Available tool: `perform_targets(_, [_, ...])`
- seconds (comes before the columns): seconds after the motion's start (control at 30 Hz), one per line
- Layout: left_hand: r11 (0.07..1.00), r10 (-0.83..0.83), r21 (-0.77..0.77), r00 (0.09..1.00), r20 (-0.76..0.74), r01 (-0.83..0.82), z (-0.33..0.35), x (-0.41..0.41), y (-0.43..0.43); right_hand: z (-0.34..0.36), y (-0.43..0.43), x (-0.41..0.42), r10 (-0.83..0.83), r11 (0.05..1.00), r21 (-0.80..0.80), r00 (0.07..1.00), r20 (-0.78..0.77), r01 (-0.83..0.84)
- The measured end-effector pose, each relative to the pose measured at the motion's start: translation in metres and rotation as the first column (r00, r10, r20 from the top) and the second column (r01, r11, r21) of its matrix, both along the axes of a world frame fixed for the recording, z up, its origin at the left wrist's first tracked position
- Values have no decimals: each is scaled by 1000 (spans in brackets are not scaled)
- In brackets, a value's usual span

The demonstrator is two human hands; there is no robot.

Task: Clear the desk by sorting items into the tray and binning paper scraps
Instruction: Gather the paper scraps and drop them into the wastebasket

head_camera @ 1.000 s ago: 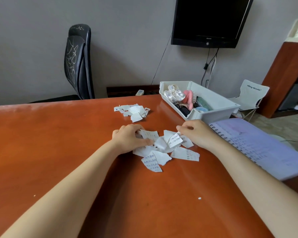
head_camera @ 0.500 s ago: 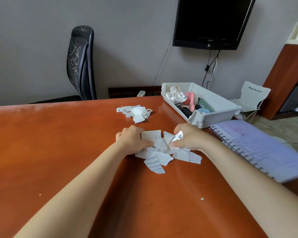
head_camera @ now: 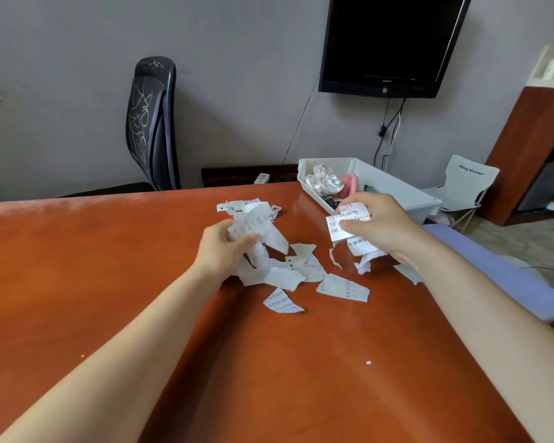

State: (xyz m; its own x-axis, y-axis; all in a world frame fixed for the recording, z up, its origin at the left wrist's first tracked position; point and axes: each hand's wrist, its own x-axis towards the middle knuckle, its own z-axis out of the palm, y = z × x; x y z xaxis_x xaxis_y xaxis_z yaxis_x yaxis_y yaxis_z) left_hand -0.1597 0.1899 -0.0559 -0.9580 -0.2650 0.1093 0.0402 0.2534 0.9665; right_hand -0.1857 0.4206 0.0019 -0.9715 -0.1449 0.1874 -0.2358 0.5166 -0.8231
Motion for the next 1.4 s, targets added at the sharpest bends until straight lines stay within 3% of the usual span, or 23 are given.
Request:
perform_targets(0.07, [990, 120, 87, 989, -88, -113, 5, 2, -4, 6, 7, 7, -7, 996, -83, 1000, 2, 7])
perform_targets(0.13, [985, 125, 135, 984, -124, -108, 14, 10, -4, 5, 13, 15, -11, 985, -171, 1000, 27, 15])
perform_targets(0.2, [991, 22, 137, 994, -111, -6, 19, 21, 0, -5, 14, 24, 28, 975, -221, 994, 101, -5])
perform_targets(0.3, [975, -211, 56, 976, -48, 214, 21, 40, 9, -29, 11, 36, 76, 986, -162, 974, 213, -42])
perform_targets(0.4, [929, -316, -183, 947, 54, 321, 14, 48, 15, -50, 11, 37, 41, 991, 124, 995, 89, -52])
perform_targets(0.53, [713, -291, -612, 939, 184, 341, 3, 49, 15, -57, 14, 39, 31, 896, 443, 999, 33, -42])
perform_targets(0.63, [602, -204, -738, 952, 226, 305, -2, 49, 11, -52, 19, 43, -59, 714, 700, 997, 57, 2])
perform_targets(0.7, [571, -183, -755, 947, 265, 322, -2, 49, 10, -47, 21, 44, -91, 659, 752, 992, 86, -5])
perform_targets(0.9, [599, -238, -729, 943, 232, 331, 5, 51, 10, -49, 19, 40, -21, 813, 581, 994, 105, -44])
perform_targets(1.0, [658, -214, -700, 960, 179, 277, 4, 49, 7, -48, 19, 38, -21, 879, 477, 996, 82, -21])
perform_targets(1.23, [922, -88, -374, 995, 38, 96, 18, 48, -8, -20, 13, 39, -25, 967, 254, 999, -19, 29])
perform_targets(1.4, [966, -66, -254, 997, -37, 54, 47, 57, -16, 2, -9, 43, 54, 997, 65, 997, -49, -51])
